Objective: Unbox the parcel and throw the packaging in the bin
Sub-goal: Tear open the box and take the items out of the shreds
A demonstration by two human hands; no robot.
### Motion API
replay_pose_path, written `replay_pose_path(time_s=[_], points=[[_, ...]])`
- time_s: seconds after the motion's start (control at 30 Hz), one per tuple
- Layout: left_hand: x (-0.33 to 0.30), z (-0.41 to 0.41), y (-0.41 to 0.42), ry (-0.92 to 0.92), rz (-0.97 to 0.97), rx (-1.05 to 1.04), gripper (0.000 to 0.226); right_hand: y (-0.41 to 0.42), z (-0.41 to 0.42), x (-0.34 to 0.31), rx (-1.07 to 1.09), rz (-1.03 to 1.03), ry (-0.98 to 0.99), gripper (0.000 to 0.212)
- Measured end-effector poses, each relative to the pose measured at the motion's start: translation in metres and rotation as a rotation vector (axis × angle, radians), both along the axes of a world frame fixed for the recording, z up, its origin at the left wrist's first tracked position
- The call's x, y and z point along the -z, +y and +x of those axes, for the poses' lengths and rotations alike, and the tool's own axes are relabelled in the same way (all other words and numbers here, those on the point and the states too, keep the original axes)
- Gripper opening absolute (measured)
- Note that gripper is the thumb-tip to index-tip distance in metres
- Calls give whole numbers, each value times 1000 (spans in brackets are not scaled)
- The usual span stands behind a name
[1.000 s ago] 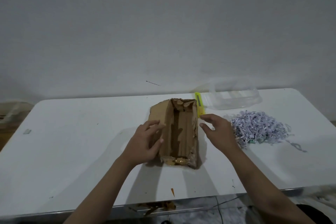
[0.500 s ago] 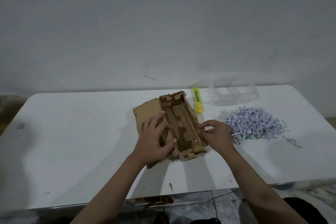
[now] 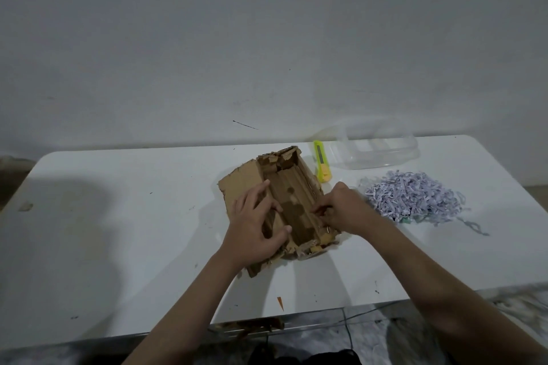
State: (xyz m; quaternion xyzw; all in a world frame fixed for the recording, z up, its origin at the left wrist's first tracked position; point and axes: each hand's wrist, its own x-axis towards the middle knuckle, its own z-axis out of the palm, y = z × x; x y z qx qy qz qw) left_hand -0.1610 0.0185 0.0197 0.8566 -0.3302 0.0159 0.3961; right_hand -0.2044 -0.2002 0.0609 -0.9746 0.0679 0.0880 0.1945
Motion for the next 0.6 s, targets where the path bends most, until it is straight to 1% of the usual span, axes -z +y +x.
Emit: replay_pose_path(time_s=[0.13, 0.27, 0.47, 0.6], points=[[1, 1, 0, 20, -4, 1, 33, 9, 8, -16, -81, -175, 123, 29], [2, 0, 3, 28, -9, 1, 34, 17, 13, -19, -123, -302, 197, 25], [1, -1, 4, 38, -12, 0, 34, 15, 17, -14, -118, -299, 234, 20], [-1, 0, 2, 65, -18, -1, 34, 10, 17, -8, -176, -306, 160, 16]])
